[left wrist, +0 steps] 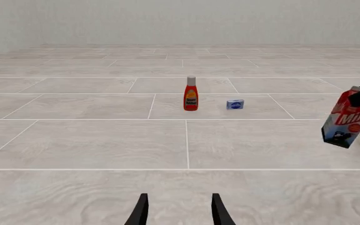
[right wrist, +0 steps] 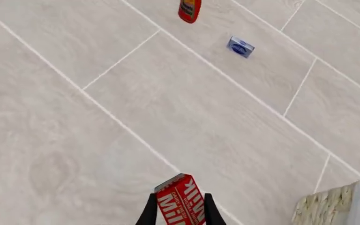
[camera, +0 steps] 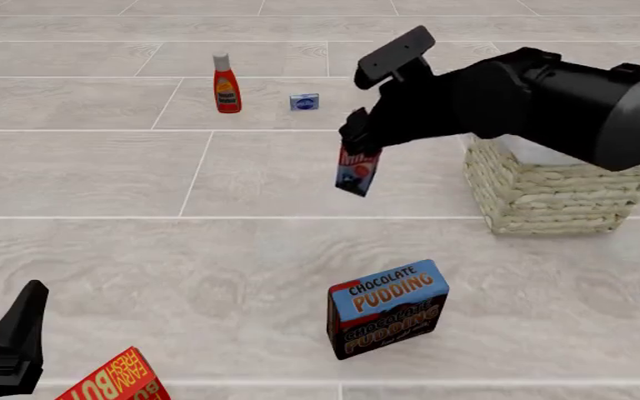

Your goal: Pick the milk and place it in the basket.

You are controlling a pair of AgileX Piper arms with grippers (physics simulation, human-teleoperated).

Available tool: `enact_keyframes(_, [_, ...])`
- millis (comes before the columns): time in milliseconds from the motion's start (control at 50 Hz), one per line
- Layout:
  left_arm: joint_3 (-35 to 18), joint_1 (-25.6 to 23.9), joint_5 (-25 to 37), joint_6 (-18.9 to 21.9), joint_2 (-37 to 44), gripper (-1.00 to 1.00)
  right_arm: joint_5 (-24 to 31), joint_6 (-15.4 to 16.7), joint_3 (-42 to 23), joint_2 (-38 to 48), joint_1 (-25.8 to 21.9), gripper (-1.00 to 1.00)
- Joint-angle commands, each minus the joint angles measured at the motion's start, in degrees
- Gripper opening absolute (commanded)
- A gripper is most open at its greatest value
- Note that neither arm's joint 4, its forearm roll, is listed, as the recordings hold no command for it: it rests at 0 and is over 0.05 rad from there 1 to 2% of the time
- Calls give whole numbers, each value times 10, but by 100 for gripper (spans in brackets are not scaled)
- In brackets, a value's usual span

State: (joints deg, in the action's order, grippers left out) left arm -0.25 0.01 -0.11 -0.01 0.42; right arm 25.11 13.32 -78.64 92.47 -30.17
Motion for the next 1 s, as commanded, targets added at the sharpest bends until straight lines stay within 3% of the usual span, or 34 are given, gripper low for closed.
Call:
enact_keyframes(20, [0,0,0,0,0,100,27,-6,-14,-55,20,-100])
enact_keyframes(500, [0,0,0,0,0,100,68,15,-34,-119,83,-100])
enact_keyframes(1000, [0,0,0,0,0,100,116,51,-96,-119,184,-100])
